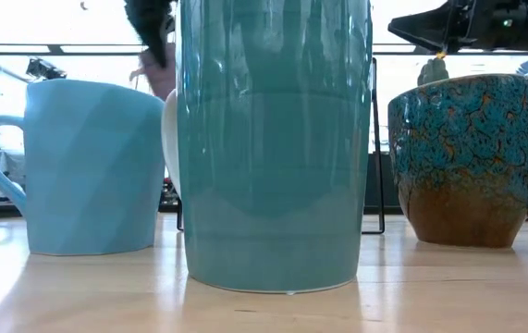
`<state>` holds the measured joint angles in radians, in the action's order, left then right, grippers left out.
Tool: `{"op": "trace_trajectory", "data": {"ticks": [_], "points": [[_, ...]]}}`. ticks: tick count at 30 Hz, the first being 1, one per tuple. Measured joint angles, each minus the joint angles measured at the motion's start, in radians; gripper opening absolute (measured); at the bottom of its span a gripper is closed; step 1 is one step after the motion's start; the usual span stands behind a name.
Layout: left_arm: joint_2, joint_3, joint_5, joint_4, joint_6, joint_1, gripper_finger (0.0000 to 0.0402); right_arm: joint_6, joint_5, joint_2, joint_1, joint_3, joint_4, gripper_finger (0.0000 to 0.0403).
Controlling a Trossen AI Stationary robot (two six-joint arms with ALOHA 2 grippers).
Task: Place coffee mugs
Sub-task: Put the purple mug on the shelf
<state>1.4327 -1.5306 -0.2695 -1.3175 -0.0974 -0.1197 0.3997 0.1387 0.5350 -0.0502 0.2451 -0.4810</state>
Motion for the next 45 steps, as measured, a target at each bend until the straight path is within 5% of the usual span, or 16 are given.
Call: {"op": "trace_trajectory", "data": {"ticks": [6,11,23,45], "points": [[0.150,-0.228,0.004,-0.003,-0.148,-0.072,0.0023,-0.008,0.030,0.029,0.000,0.000,0.004,0.0158],[0.247,-0.305,0.011,0.004,-0.269,-0.121,0.0023,-0.017,0.035,0.049,0.000,0.000,0.003,0.0158],[0.295,-0.313,0.211,0.153,-0.345,-0.255,0.0023,-0.023,0.028,0.054,0.000,0.000,0.003,0.0158],[0.375,-0.313,0.215,0.142,-0.356,-0.264,0.0032,-0.031,0.022,0.054,0.000,0.000,-0.003,0.0158]]}}
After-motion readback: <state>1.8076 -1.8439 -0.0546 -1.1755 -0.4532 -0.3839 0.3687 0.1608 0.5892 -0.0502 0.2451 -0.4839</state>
